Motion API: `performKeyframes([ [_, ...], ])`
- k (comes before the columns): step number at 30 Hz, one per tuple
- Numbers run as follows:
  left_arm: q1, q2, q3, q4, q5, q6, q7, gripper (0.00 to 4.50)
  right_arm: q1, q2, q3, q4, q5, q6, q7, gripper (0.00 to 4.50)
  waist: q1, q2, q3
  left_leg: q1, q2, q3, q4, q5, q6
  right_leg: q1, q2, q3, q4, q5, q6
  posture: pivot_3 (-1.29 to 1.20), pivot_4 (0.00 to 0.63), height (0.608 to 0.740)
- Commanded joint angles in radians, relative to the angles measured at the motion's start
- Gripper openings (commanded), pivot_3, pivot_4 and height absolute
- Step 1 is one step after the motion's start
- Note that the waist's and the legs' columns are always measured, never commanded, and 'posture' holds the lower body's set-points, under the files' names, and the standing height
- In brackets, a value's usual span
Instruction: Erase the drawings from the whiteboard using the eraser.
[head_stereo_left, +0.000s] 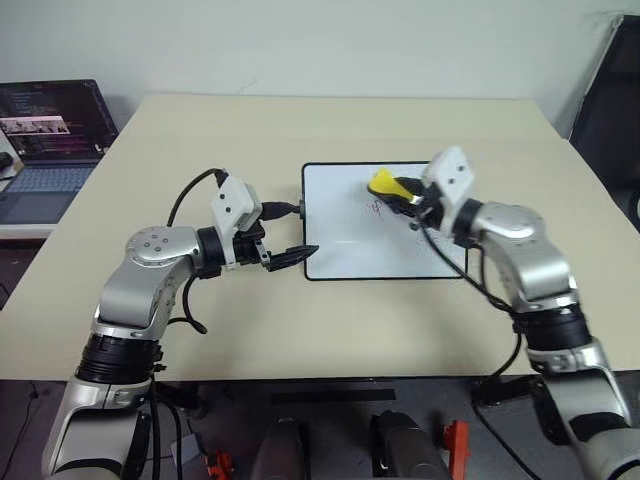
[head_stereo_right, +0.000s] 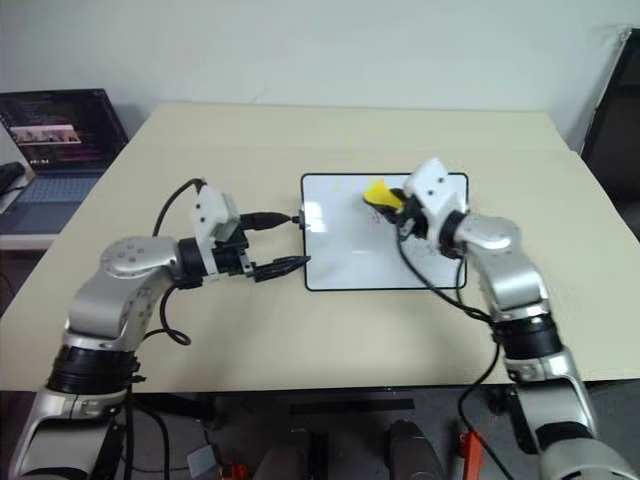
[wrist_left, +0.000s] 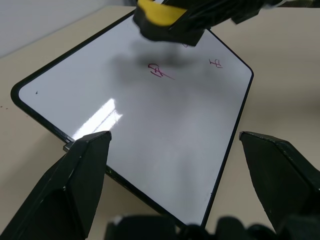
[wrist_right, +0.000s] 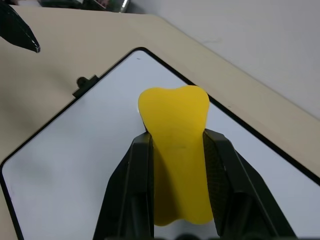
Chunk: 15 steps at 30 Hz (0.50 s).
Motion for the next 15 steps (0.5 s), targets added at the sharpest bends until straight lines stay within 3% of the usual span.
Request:
performKeyframes([
  [1, -0.002, 0.0, 0.013, -0.034, -0.004, -0.013, 0.001, 4.5, -0.057, 0.004, 0.001, 0.103, -0.065, -0.106, -0.046, 1.01, 0.005, 0.0, 0.0, 0.0, 0.0, 0.0, 0.0, 0.0, 0.0, 0.0, 0.0, 0.0, 0.0, 0.0, 0.0, 0.0, 0.15, 0.74],
  [10, 0.001, -0.002, 0.012, -0.03, 0.001, -0.017, 0.003, 4.5, -0.079, 0.03, 0.08, 0.397, -0.161, -0.204, -0.016, 1.01, -0.004, -0.001, 0.0, 0.003, 0.0, 0.0, 0.0, 0.0, 0.0, 0.002, 0.0, 0.0, 0.001, 0.0, 0.0, 0.0, 0.15, 0.74],
  [15, 0.018, 0.006, 0.022, -0.042, -0.003, -0.017, 0.003, 4.5, 0.049, -0.044, 0.194, 0.328, -0.19, -0.214, 0.187, 1.0, -0.011, -0.004, -0.009, 0.011, 0.0, 0.0, 0.0, 0.0, 0.0, 0.01, 0.001, 0.0, 0.001, 0.0, 0.0, 0.0, 0.15, 0.74],
])
